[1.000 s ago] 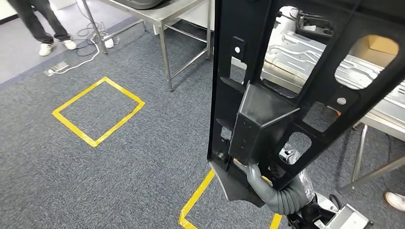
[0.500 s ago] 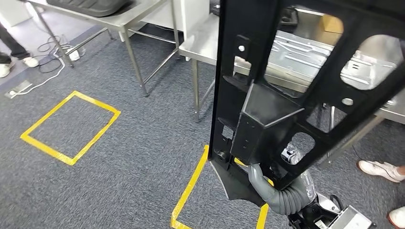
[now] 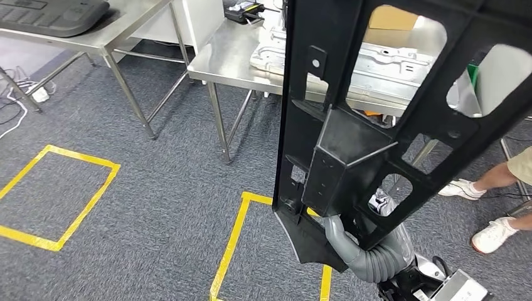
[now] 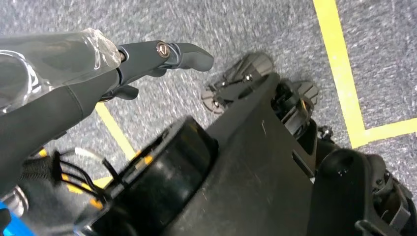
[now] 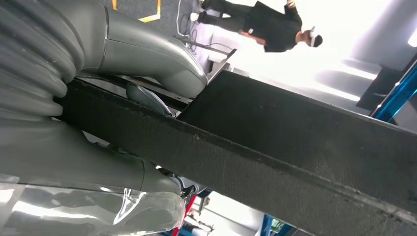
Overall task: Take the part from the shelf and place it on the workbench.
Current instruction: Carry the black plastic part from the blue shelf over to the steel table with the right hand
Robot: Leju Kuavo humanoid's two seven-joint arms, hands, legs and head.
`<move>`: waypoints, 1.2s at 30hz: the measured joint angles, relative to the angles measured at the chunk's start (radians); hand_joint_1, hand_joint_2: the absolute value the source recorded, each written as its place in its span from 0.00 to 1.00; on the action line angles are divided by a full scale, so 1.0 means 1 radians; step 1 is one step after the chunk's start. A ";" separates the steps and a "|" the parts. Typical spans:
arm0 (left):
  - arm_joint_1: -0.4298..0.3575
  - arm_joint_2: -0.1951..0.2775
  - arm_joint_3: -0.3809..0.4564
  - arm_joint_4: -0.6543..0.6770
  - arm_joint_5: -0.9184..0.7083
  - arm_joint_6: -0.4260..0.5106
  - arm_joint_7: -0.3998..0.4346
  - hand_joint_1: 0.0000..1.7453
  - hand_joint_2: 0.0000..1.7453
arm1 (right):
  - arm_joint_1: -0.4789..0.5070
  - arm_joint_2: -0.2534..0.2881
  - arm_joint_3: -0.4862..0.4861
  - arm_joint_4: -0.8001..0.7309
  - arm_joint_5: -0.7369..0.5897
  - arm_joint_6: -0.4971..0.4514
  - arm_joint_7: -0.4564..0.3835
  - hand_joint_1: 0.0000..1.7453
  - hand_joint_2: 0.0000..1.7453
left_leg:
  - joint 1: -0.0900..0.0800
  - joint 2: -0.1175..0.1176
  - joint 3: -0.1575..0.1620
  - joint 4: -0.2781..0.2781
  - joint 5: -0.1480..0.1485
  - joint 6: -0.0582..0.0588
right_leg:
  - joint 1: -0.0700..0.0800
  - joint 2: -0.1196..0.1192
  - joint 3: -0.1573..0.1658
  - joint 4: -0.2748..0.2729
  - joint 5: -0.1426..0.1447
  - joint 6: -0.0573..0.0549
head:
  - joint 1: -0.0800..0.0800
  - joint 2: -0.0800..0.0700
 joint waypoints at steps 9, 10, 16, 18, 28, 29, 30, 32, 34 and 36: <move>0.002 -0.002 0.000 0.000 0.003 0.001 0.009 0.00 1.00 | 0.004 -0.001 -0.006 0.000 0.016 -0.004 0.011 1.00 1.00 | 0.008 0.071 0.014 -0.018 0.011 0.016 | -0.015 -0.114 -0.119 0.255 -0.101 0.037 | 0.005 0.000; 0.001 -0.002 0.000 0.000 0.003 0.001 0.009 0.00 1.00 | 0.004 -0.001 -0.006 0.000 0.019 -0.005 0.011 1.00 1.00 | 0.010 0.073 0.017 -0.018 0.009 0.013 | -0.020 -0.118 -0.079 0.184 -0.066 0.041 | 0.005 0.000; -0.001 -0.001 -0.002 0.000 0.003 0.004 0.010 0.00 1.00 | 0.004 -0.001 -0.007 -0.001 0.028 -0.010 0.010 1.00 1.00 | 0.008 0.076 0.021 -0.014 -0.004 -0.022 | -0.015 -0.124 0.017 0.000 -0.019 0.014 | 0.003 0.000; -0.002 -0.001 -0.003 0.000 0.003 0.004 0.010 0.00 1.00 | 0.004 -0.001 -0.007 -0.001 0.029 -0.010 0.010 1.00 1.00 | 0.012 0.074 0.003 0.026 -0.031 -0.032 | -0.015 -0.123 0.019 -0.002 -0.018 0.000 | 0.003 0.000; -0.004 -0.001 -0.006 0.000 0.004 0.011 0.012 0.00 1.00 | 0.003 0.001 -0.007 0.000 0.030 -0.011 0.011 1.00 1.00 | 0.002 0.063 -0.018 0.024 0.003 -0.008 | -0.001 -0.104 0.023 -0.001 -0.021 -0.008 | 0.001 0.000; -0.004 -0.001 -0.006 0.000 0.004 0.012 0.012 0.00 1.00 | 0.003 0.001 -0.007 0.000 0.030 -0.011 0.011 1.00 1.00 | -0.001 0.062 -0.010 0.001 0.005 -0.005 | -0.001 -0.103 0.022 -0.001 -0.022 -0.004 | 0.001 0.000; -0.003 0.000 -0.006 0.000 0.004 0.013 0.013 0.00 1.00 | 0.003 0.001 -0.007 0.000 0.030 -0.011 0.011 1.00 1.00 | -0.003 0.063 -0.010 -0.003 0.004 -0.003 | -0.001 -0.102 0.021 -0.001 -0.022 0.002 | 0.002 0.000; -0.004 -0.001 -0.006 0.000 0.004 0.014 0.013 0.00 1.00 | 0.003 0.001 -0.007 0.000 0.030 -0.012 0.011 1.00 1.00 | -0.002 0.063 -0.004 -0.009 0.010 0.007 | -0.005 -0.105 0.020 0.004 -0.026 0.014 | 0.002 0.000; -0.004 -0.001 -0.006 0.000 0.005 0.016 0.013 0.00 1.00 | 0.003 0.001 -0.007 -0.001 0.030 -0.013 0.011 1.00 1.00 | 0.003 0.065 0.005 -0.016 0.016 0.017 | -0.008 -0.110 -0.007 0.066 -0.061 0.024 | 0.003 0.000; -0.004 -0.001 -0.006 0.000 0.006 0.017 0.013 0.00 1.00 | 0.004 0.001 -0.007 -0.001 0.030 -0.014 0.011 1.00 1.00 | 0.002 0.067 0.006 -0.017 0.015 0.021 | -0.010 -0.112 -0.074 0.201 -0.124 0.033 | 0.003 0.000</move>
